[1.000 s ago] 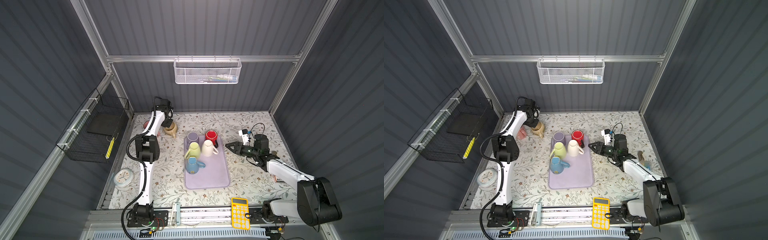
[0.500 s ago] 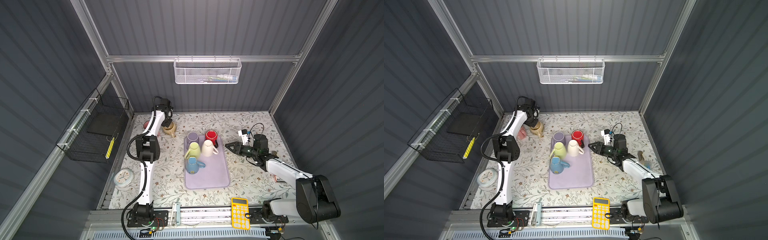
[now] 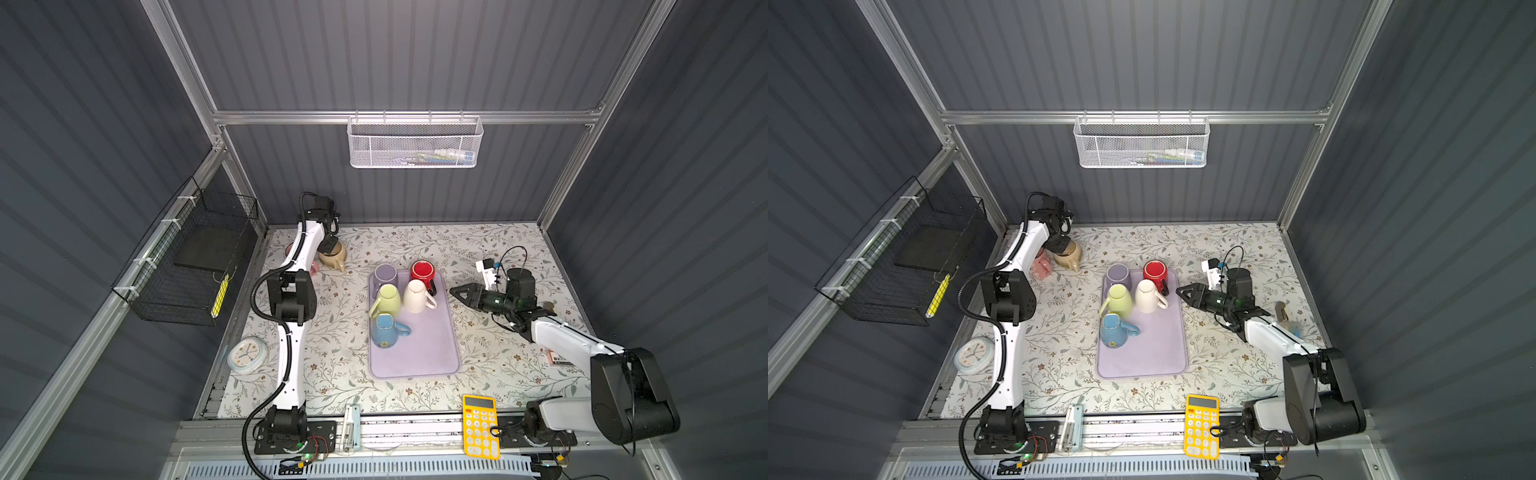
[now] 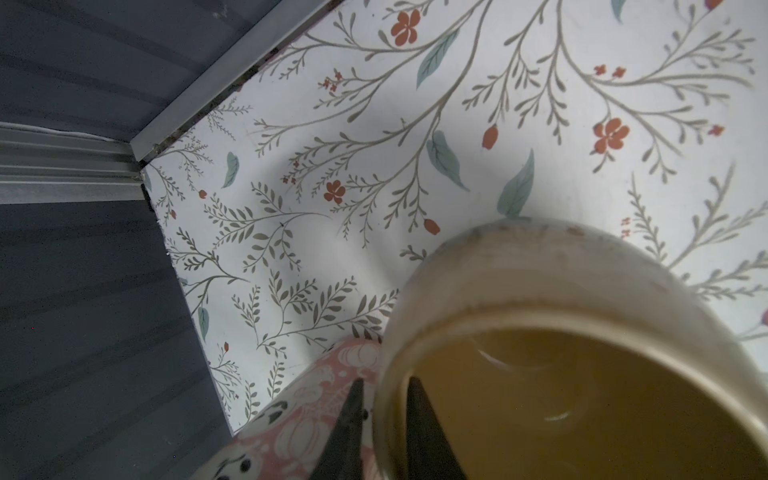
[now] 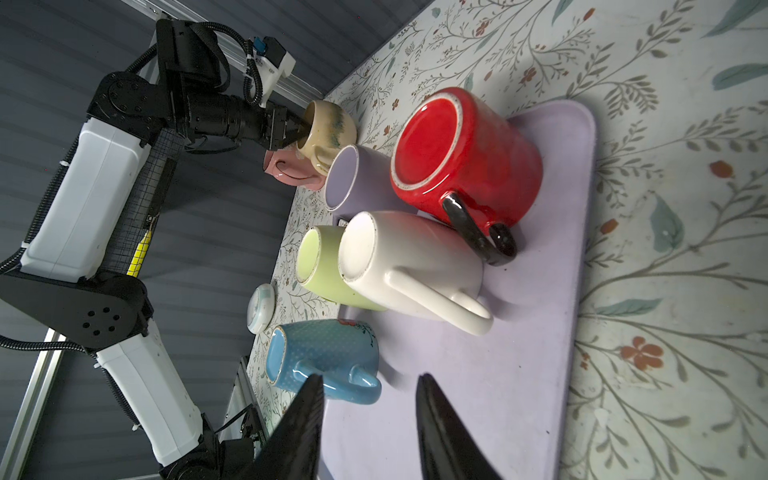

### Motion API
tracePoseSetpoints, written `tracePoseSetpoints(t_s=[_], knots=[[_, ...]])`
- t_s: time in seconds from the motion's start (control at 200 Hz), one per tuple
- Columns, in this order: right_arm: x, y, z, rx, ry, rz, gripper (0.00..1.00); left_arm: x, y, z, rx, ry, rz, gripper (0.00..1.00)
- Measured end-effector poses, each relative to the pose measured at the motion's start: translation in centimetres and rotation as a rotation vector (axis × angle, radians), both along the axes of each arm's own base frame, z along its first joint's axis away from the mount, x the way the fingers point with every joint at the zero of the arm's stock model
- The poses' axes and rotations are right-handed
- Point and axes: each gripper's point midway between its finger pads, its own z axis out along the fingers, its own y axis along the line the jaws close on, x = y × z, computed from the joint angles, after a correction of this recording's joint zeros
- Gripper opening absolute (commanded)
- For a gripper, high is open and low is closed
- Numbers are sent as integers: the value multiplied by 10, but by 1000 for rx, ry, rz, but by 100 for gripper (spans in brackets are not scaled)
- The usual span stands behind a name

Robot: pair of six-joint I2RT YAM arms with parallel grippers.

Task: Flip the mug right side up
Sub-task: 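Open the left gripper and release the upright beige mug, then raise the left gripper while the right gripper moves toward the light blue mug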

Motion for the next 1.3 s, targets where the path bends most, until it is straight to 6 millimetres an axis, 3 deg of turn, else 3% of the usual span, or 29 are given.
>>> tracePoseSetpoints(t_s=[0.31,0.785,0.966,1.106,1.301], knots=[[0,0,0,0,1,0,39,6,2,2,8,-24,0,38],[2,0,-3,7,18,-5,39,7,3,3,11,-32,4,40],[1,0,-4,4,22,-5,39,9,-7,7,-45,-46,-13,41],[1,-1,-6,-16,25,-3,39,8,-17,34,-111,-95,-28,44],[3,-6,1,-84,-6,-7,39,2,-31,104,-208,-230,-56,46]])
